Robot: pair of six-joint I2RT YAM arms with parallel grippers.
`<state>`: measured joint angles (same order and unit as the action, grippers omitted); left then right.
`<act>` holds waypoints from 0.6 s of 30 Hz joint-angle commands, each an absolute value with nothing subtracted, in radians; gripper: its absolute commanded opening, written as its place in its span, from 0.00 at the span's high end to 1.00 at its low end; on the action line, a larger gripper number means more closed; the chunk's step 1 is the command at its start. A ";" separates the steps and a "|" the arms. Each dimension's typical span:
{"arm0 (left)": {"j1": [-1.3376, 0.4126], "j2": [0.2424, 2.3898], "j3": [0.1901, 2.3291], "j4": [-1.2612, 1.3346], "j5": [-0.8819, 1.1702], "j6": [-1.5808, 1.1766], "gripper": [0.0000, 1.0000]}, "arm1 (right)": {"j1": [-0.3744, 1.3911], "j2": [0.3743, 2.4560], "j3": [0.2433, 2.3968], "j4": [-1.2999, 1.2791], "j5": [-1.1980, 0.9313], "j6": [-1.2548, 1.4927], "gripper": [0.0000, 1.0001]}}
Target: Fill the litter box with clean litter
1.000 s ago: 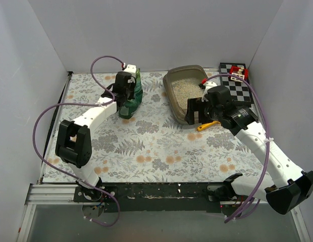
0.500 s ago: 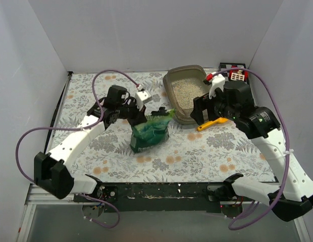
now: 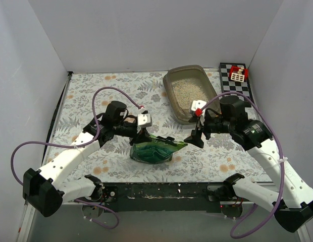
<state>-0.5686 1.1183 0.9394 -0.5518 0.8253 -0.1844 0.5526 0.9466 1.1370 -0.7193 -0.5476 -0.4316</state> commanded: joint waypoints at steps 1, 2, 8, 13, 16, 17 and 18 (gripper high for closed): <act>-0.612 1.081 0.985 -0.344 0.873 -0.141 1.00 | 0.569 0.930 1.108 -0.580 -0.716 -0.569 0.05; -0.614 1.083 0.988 -0.330 0.874 -0.144 1.00 | 0.572 0.940 1.109 -0.575 -0.721 -0.574 0.05; -0.615 1.103 0.950 -0.328 0.809 -0.169 0.48 | 0.647 0.979 1.079 -0.536 -0.700 -0.575 0.07; -0.620 1.062 0.914 -0.305 0.718 -0.187 0.15 | 0.678 1.028 1.065 -0.523 -0.669 -0.589 0.06; -0.620 1.003 0.913 -0.252 0.638 -0.254 0.11 | 0.693 1.055 1.063 -0.523 -0.681 -0.598 0.07; -0.620 0.979 0.913 -0.235 0.580 -0.287 0.11 | 0.698 1.063 1.062 -0.520 -0.686 -0.598 0.07; -0.620 0.945 0.908 -0.216 0.533 -0.314 0.10 | 0.701 1.069 1.055 -0.512 -0.686 -0.600 0.07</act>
